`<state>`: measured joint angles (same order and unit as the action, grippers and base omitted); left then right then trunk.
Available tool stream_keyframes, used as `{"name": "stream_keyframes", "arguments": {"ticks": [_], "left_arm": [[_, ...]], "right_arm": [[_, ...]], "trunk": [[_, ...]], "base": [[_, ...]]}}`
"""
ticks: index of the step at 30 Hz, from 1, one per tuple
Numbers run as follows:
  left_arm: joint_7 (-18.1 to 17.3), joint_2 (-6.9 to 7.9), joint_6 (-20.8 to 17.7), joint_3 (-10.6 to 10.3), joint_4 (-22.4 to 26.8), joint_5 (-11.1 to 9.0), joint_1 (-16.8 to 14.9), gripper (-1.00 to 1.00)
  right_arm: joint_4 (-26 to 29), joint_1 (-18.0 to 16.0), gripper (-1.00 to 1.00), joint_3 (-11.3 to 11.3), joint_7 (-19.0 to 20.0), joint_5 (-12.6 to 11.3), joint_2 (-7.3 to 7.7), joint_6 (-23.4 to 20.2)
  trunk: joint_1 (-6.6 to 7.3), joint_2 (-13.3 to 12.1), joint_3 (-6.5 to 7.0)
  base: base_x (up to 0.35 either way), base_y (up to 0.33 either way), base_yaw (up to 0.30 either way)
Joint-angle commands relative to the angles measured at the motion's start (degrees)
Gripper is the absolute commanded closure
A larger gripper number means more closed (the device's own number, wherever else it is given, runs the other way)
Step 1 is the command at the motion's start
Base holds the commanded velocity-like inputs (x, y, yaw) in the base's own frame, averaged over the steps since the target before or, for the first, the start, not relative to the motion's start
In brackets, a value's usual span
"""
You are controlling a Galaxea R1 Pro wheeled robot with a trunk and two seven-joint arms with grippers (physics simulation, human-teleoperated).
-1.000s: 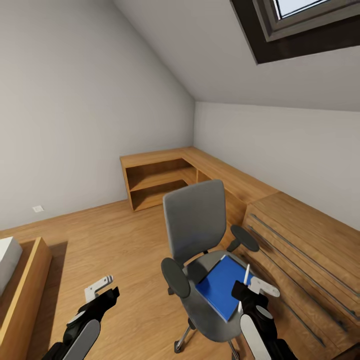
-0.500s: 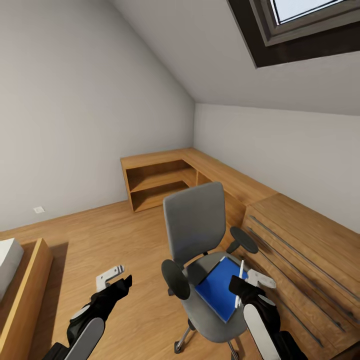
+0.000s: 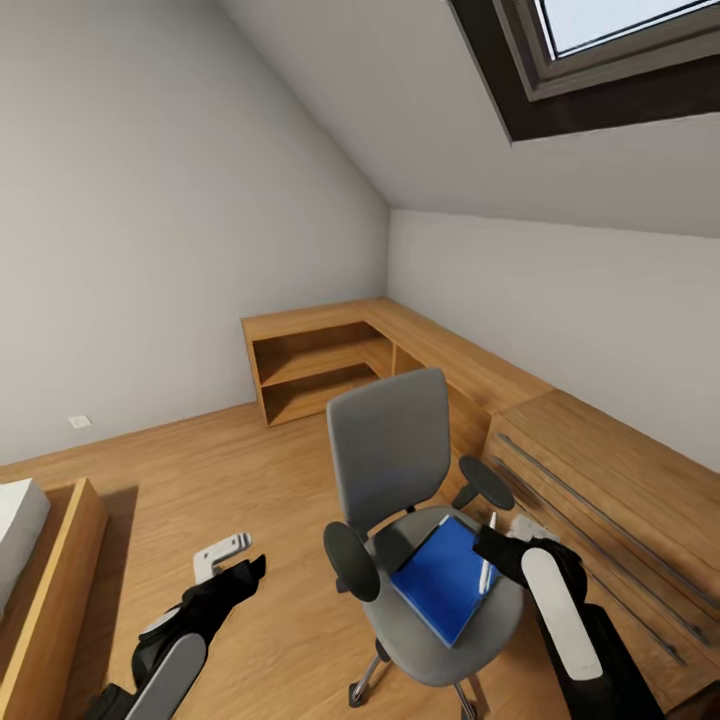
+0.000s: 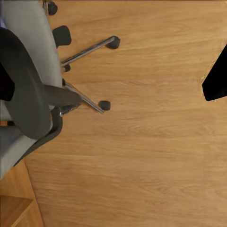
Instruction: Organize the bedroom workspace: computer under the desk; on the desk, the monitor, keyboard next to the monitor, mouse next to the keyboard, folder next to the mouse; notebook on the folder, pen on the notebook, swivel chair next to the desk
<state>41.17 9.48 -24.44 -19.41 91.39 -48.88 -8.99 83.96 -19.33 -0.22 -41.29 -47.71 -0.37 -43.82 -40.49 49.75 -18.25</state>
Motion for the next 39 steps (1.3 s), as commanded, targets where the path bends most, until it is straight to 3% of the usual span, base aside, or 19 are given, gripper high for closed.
{"name": "stream_keyframes", "arguments": {"ticks": [1,6,8,10,11,14,15,17,23,28,34,39], "left_arm": [[0.5,1.08,-0.1,-0.2,0.1,-0.5,-0.1,-1.00],[0.5,2.39,0.0,-1.3,0.1,-0.7,-0.1,-1.00],[0.6,2.56,0.0,-2.9,0.0,-0.6,-0.1,-1.00],[0.6,2.52,0.0,-4.9,0.0,-0.5,-0.1,-1.00],[0.7,1.26,0.0,-8.8,-1.0,-0.5,-0.1,-1.00],[0.7,-2.59,-0.1,-9.3,-5.3,-0.4,-0.1,-1.00],[0.6,-3.46,-0.1,-9.4,-6.3,0.8,-0.1,-1.00],[0.5,-3.62,0.0,-9.5,-6.2,2.1,-0.1,-1.00],[0.5,-3.75,0.3,-9.7,-5.8,3.0,-0.1,-1.00],[0.7,-3.76,0.4,-12.0,-5.8,3.2,-0.1,-1.00],[0.8,-3.77,0.4,-12.5,-5.8,3.2,-0.1,-1.00],[0.8,-3.77,0.4,-12.5,-5.8,3.2,-0.1,-1.00]], "right_arm": [[0.1,-0.1,1.00,-0.4,-0.7,-0.7,0.65,-0.1],[0.5,-0.2,1.00,-1.1,-0.8,-1.0,3.85,-0.5],[0.6,-0.2,1.00,-2.3,-0.8,-1.2,6.17,-0.7],[0.6,-0.2,1.00,-3.7,-0.8,-1.3,7.11,-1.2],[0.8,-0.2,1.00,-7.5,-0.7,-1.3,7.67,-3.8],[0.8,-0.2,1.00,-9.8,-0.7,-1.1,7.97,-4.4],[0.6,-0.2,1.00,-10.5,-0.7,-1.2,9.88,-4.5],[0.4,-0.2,1.00,-10.6,-0.7,-1.2,10.86,-4.5],[0.4,-0.2,1.00,-10.7,-0.7,-1.1,11.39,-4.5],[0.3,-0.2,1.00,-10.6,-0.7,-1.1,11.44,-4.5],[0.3,-0.2,1.00,-10.6,-0.8,-1.1,11.45,-4.5],[0.3,-0.2,1.00,-10.6,-0.8,-1.0,11.45,-4.5]], "trunk": [[0.22,-0.4,0.11],[1.31,-2.4,1.01],[1.75,-3.2,1.36],[2.19,-4.0,1.72],[2.41,-4.4,1.92],[3.07,-5.6,2.52],[3.29,-6.0,2.73],[3.73,-6.8,3.14],[5.05,-9.2,4.38],[6.15,-11.2,5.42],[7.46,-13.6,6.66],[7.46,-13.6,6.81]], "base": [[0.000,0.000,0.000],[0.000,0.000,-0.093],[0.000,0.000,-0.227],[0.000,0.000,-0.247],[0.000,0.000,-0.260],[0.000,0.000,-0.261],[0.000,0.000,-0.262],[0.000,0.000,-0.262],[0.000,0.000,-0.262],[0.000,0.000,-0.262],[0.000,0.000,-0.262],[0.000,0.000,-0.262]]}}
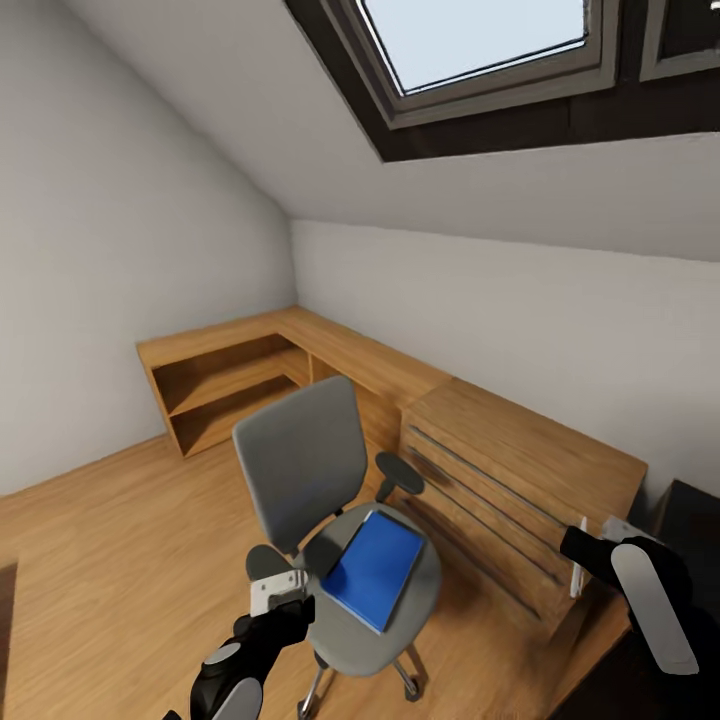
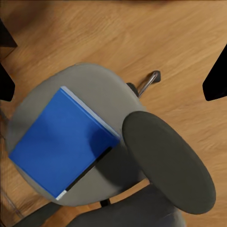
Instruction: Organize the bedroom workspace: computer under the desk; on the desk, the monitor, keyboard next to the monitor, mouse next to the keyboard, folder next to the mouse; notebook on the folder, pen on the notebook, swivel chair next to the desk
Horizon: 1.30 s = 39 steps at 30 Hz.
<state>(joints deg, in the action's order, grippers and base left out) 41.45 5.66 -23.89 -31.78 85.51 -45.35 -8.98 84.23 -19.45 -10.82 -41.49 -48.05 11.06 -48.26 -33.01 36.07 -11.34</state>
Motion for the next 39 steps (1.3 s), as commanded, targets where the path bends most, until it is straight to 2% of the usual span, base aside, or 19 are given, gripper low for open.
{"name": "stream_keyframes", "arguments": {"ticks": [1,8,13,24,28,32,37,39], "left_arm": [[0.5,0.05,-0.1,-0.1,0.1,-0.4,-0.1,-1.00],[0.4,0.05,0.0,-0.4,0.1,-0.4,-0.1,-1.00],[0.5,0.06,0.0,-1.4,0.1,-0.3,-0.1,-1.00],[0.5,0.05,0.0,-1.5,0.0,-0.3,-0.1,-1.00],[0.5,0.05,0.0,-1.7,0.1,-0.4,-0.1,-1.00],[0.4,0.05,0.0,-2.3,0.1,-0.4,-0.1,-1.00],[0.4,0.19,0.1,-2.6,1.3,-0.3,-0.1,-1.00],[0.4,0.37,0.0,-3.1,2.8,-0.3,-0.1,-1.00]], "right_arm": [[0.1,-0.1,1.00,0.0,-0.6,-0.7,0.01,-0.1],[0.0,-0.1,1.00,0.0,-0.7,-0.6,0.03,-0.1],[-0.3,-0.1,1.00,-0.1,-0.7,-0.6,0.06,-0.1],[-0.4,-0.1,1.00,0.0,-0.7,-0.6,0.02,0.0],[-0.4,-0.1,1.00,0.8,-0.7,-0.6,-0.01,-0.2],[-0.5,-0.1,1.00,4.5,-0.6,1.4,-0.08,-0.3],[-2.0,-0.1,1.00,5.3,-0.4,4.6,-0.16,0.0],[-4.6,-0.1,1.00,5.5,-0.2,7.4,-0.23,0.9]], "trunk": [[-0.02,0.1,-0.07],[-0.02,0.1,0.15],[-0.02,0.1,0.31],[-0.02,0.1,0.65],[-0.02,0.1,0.67],[-0.02,0.1,0.68],[-0.02,0.1,0.68],[-0.02,0.1,0.68]], "base": [[0.000,0.000,-0.262],[0.005,-0.049,-0.262],[0.068,-0.283,-0.262],[0.102,-0.319,-0.260],[0.230,-0.246,-0.095],[0.259,-0.220,-0.021],[0.266,-0.199,-0.004],[0.267,-0.182,-0.001]]}}
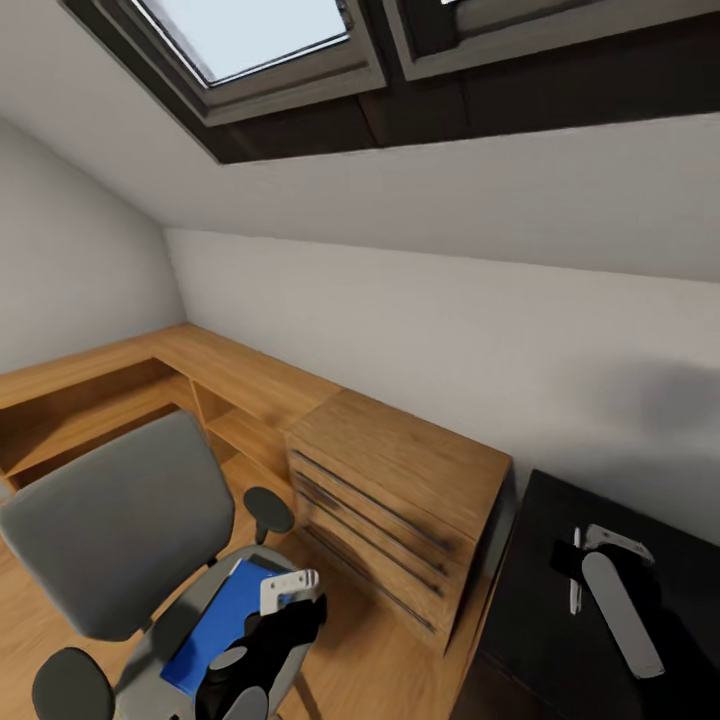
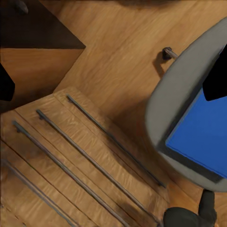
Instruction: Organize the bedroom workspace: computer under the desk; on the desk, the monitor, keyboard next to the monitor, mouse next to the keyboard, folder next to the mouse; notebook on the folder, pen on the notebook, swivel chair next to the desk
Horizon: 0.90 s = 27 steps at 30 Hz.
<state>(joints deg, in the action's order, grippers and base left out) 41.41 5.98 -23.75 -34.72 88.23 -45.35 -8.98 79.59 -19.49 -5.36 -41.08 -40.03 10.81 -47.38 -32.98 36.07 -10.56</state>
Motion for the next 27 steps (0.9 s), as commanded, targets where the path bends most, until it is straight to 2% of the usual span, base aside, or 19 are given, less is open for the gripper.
{"name": "stream_keyframes", "arguments": {"ticks": [1,4,6,9,12,14,18,21,22,25,27], "left_arm": [[0.5,0.07,-0.1,-0.2,0.3,-0.3,-0.1,-1.00],[0.5,0.14,-0.2,-0.5,1.0,-0.3,-0.1,-1.00],[0.5,0.15,-0.2,-0.7,1.2,-0.3,-0.1,-1.00],[0.7,0.17,-0.2,-3.3,1.7,-0.4,-0.1,-1.00],[1.4,0.17,-0.2,-4.2,2.5,-0.4,-0.1,-1.00],[2.3,0.15,-0.4,-5.4,3.5,-0.4,-0.1,-1.00],[2.5,0.09,-0.3,-5.7,4.2,-0.4,-0.1,-1.00],[2.6,0.09,-0.3,-5.7,4.3,-0.4,-0.1,-1.00],[2.6,0.08,-0.3,-5.7,4.4,-0.4,-0.1,-1.00],[2.6,0.08,-0.2,-5.7,4.4,-0.4,-0.1,-1.00],[2.6,0.08,-0.2,-5.7,4.4,-0.4,-0.1,-1.00]], "right_arm": [[-0.8,-0.1,1.00,0.1,-0.5,0.0,0.00,0.3],[-4.6,-0.2,1.00,0.3,-0.3,2.5,-0.06,2.6],[-5.8,-0.2,1.00,0.6,-0.3,3.1,-0.05,3.5],[-11.1,-1.3,1.00,2.3,-0.2,4.7,-0.01,5.9],[-14.1,-2.7,1.00,3.1,-0.2,6.3,0.00,6.9],[-17.9,-3.9,1.00,3.9,-0.1,8.6,-0.05,9.9],[-20.3,-4.4,1.00,4.9,0.0,9.1,-0.08,11.0],[-23.0,-5.8,1.00,4.9,2.8,9.1,0.00,11.1],[-25.9,-7.2,1.00,4.9,5.8,9.3,0.11,11.1],[-32.6,-10.8,1.00,4.8,10.5,9.5,0.34,11.2],[-34.1,-11.6,1.00,4.8,11.2,9.5,0.37,11.3]], "trunk": [[-0.05,0.1,-0.10],[-0.05,0.1,-0.10],[-0.05,0.1,-0.10],[-0.05,0.1,-0.10],[-0.05,0.1,-0.10],[-0.05,0.1,-0.10],[-0.05,0.1,-0.10],[-0.05,0.1,-0.10],[-0.05,0.1,-0.10],[-0.05,0.1,-0.10],[-0.05,0.1,-0.10]], "base": [[0.267,-0.179,-0.001],[0.267,-0.177,0.000],[0.265,-0.175,0.000],[0.188,-0.144,0.000],[0.069,-0.056,0.000],[0.021,-0.017,0.000],[0.004,-0.003,0.000],[0.000,0.000,0.000],[0.000,0.000,0.000],[0.000,0.000,0.000],[0.000,0.000,0.000]]}}
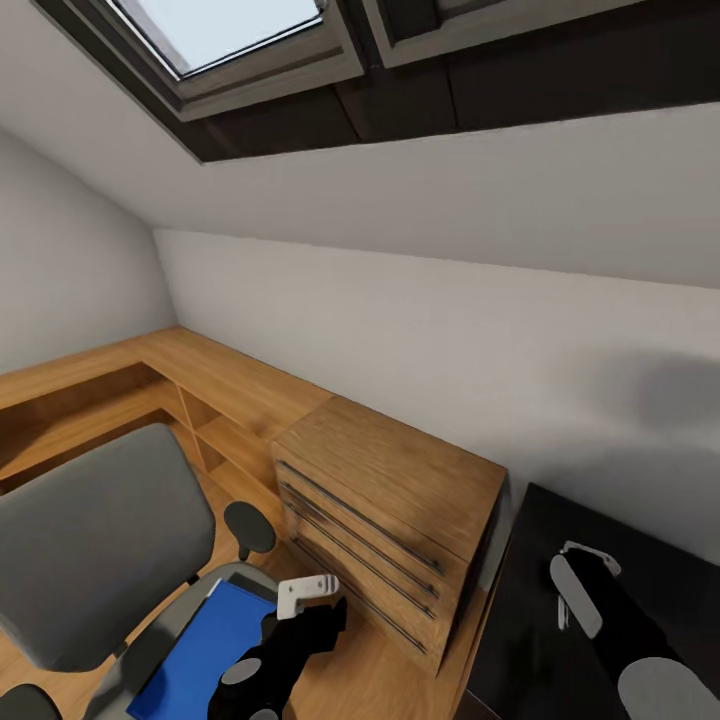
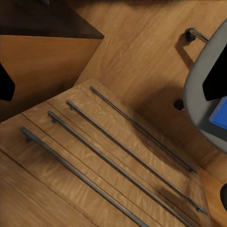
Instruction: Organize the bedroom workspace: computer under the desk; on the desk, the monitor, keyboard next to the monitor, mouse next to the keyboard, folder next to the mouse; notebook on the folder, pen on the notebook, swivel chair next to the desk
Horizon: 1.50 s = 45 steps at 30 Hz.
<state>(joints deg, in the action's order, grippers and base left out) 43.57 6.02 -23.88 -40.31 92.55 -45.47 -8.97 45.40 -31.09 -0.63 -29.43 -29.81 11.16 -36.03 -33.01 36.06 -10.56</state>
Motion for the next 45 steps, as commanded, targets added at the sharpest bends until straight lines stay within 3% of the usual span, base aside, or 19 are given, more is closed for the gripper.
{"name": "stream_keyframes", "arguments": {"ticks": [1,12,16,20,34,37,38,45], "left_arm": [[0.5,0.04,-0.1,-0.1,0.1,-0.3,-0.1,-1.00],[0.5,0.12,-0.1,0.0,0.1,-0.3,-0.1,-1.00],[0.5,0.13,-0.1,0.0,0.1,-0.3,-0.1,-1.00],[0.5,0.10,-0.2,0.0,0.1,-0.3,-0.1,-1.00],[0.5,0.09,-0.3,0.0,0.1,-0.3,-0.1,-1.00],[0.5,0.08,-0.4,0.0,0.1,-0.4,-0.1,-1.00],[0.5,0.10,-0.4,0.0,0.1,-0.4,-0.1,-1.00],[0.5,0.13,-0.5,0.1,0.1,-0.7,-0.1,-1.00]], "right_arm": [[-1.3,-0.8,1.00,0.0,0.1,-0.6,0.08,0.2],[-4.1,-1.9,1.00,-0.1,0.8,-0.7,0.27,0.9],[-14.7,-6.1,1.00,-0.1,2.7,-0.6,1.38,5.4],[-20.4,-9.0,1.00,-0.1,5.9,-0.5,2.10,7.0],[-21.6,-9.7,1.00,-0.1,6.7,-0.4,2.67,7.3],[-21.6,-9.7,1.00,-0.1,6.7,-0.4,2.71,7.3],[-21.6,-9.7,-1.00,-0.1,6.7,-0.4,2.70,7.3],[-21.5,-9.7,-1.00,0.1,6.7,1.0,2.64,7.3]], "trunk": [[-0.02,0.1,-0.10],[-0.02,0.1,-0.10],[-0.02,0.1,-0.10],[-0.90,1.7,-0.82],[-3.97,7.3,-3.33],[-3.97,7.3,-3.33],[-3.97,7.3,-3.33],[-3.97,7.3,-3.33]], "base": [[0.000,0.000,0.000],[0.000,0.000,0.000],[0.000,0.000,0.000],[0.000,0.000,0.000],[0.000,0.000,0.000],[0.000,0.000,0.000],[0.000,0.000,0.000],[0.000,0.000,0.000]]}}
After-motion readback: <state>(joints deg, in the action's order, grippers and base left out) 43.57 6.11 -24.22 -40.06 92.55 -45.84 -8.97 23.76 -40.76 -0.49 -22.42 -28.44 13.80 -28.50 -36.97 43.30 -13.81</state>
